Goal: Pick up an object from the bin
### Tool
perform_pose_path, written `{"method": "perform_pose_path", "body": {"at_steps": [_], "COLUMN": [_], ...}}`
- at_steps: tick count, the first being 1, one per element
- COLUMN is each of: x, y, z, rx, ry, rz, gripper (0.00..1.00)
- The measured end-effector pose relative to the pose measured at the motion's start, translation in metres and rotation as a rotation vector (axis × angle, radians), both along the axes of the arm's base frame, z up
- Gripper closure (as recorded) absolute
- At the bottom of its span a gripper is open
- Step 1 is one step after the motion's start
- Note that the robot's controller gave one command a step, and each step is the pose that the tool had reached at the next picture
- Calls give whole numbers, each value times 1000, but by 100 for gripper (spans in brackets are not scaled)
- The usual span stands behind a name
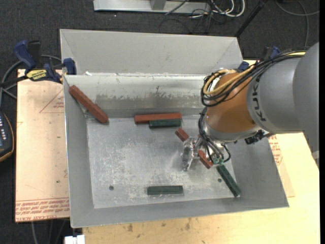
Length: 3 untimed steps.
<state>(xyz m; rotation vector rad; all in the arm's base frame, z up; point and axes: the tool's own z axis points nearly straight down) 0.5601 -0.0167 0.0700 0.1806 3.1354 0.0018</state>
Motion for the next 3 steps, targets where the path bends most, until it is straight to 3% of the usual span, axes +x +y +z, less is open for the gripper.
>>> {"method": "perform_pose_path", "body": {"at_steps": [1,2,3], "x": [0,63,63], "y": [0,-43,-42], "z": [0,1,1], "rx": [0,-1,-1], "ry": [0,-6,-3], "rz": [0,-158,-156], "gripper": [0,0,100]}}
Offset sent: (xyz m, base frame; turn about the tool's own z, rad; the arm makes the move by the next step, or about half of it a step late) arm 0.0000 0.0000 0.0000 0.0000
